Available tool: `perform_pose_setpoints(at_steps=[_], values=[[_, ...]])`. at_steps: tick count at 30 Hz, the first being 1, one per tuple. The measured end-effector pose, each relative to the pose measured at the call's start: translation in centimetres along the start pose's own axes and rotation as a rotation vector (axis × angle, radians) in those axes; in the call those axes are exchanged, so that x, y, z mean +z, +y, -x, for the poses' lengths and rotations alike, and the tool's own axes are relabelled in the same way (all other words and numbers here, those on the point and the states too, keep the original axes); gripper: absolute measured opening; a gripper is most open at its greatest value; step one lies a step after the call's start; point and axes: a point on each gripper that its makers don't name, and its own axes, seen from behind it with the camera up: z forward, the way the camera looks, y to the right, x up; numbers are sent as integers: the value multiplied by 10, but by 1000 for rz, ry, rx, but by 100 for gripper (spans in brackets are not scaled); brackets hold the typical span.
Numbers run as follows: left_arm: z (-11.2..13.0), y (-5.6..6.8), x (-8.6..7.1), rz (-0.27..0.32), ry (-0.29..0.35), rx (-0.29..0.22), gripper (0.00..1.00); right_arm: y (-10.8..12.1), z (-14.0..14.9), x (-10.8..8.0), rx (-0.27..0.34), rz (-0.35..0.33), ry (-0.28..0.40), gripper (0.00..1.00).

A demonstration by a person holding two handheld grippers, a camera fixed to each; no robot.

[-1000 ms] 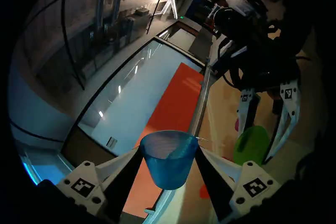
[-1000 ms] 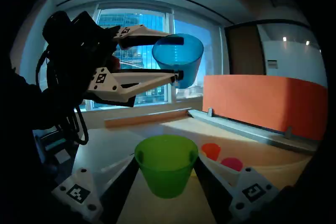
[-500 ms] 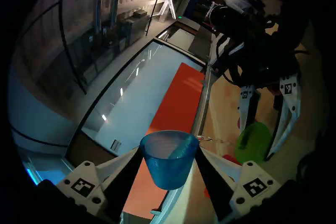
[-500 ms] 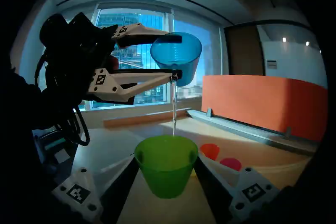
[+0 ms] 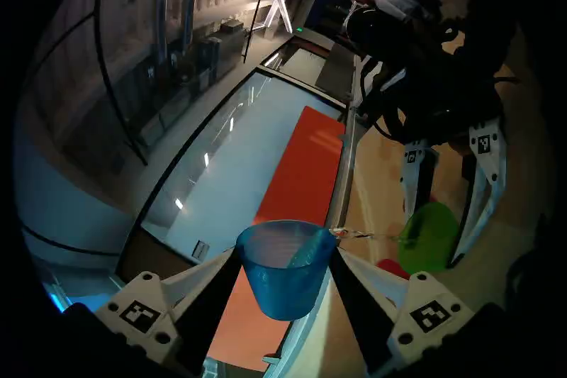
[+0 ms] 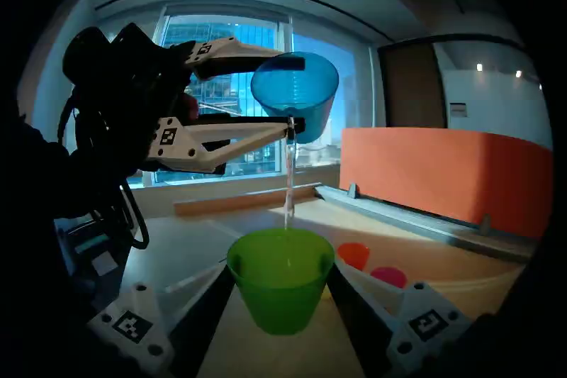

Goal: Pour water

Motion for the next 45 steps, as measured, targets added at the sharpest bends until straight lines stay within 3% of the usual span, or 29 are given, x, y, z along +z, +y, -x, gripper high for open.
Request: perform_pose_setpoints(at_steps=[45], values=[[-9, 4, -4, -16, -1, 146, 86, 2, 0, 3, -8, 7, 1, 89]])
